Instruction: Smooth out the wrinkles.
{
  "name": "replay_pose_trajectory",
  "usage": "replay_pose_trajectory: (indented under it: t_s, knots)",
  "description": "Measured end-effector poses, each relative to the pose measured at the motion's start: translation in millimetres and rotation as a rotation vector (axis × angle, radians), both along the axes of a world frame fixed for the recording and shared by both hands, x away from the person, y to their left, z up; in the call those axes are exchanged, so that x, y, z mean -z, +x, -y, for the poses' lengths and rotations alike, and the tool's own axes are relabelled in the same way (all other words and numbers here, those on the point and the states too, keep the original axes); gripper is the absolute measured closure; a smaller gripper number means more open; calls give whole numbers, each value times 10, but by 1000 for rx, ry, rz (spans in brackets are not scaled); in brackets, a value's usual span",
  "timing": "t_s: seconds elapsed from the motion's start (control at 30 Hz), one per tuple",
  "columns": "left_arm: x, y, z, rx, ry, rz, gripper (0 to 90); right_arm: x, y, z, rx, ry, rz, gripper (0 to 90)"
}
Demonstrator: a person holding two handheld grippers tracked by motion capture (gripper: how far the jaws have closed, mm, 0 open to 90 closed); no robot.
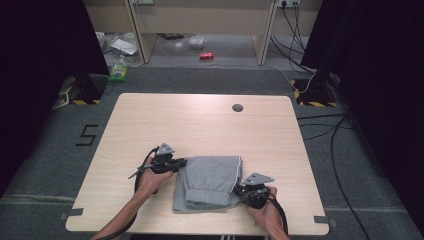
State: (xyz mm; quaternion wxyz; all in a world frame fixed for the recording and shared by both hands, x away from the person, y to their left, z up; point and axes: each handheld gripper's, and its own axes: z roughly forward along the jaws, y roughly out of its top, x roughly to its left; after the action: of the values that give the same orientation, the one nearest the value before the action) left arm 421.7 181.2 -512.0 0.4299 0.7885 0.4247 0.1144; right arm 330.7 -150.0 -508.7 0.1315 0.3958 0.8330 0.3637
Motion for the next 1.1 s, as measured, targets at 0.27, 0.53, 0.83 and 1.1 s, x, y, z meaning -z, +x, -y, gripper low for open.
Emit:
replay_pose_trajectory:
  t_s: [0.27, 0.53, 0.83, 1.1]
  knots:
    - [-5, 196, -53, -50, -8, -15, 845, 12, 161, -95, 6, -5, 21, 820]
    - [-34, 421, -127, -97, -4, -27, 844, 21, 395, -197, 25, -5, 35, 820]
    - [-46, 709, -125, -157, -3, -41, 844, 28, 657, -292, 42, -4, 45, 821]
    - [-28, 905, -149, -203, -23, -64, 842, 33, 862, -328, 74, 4, 45, 821]
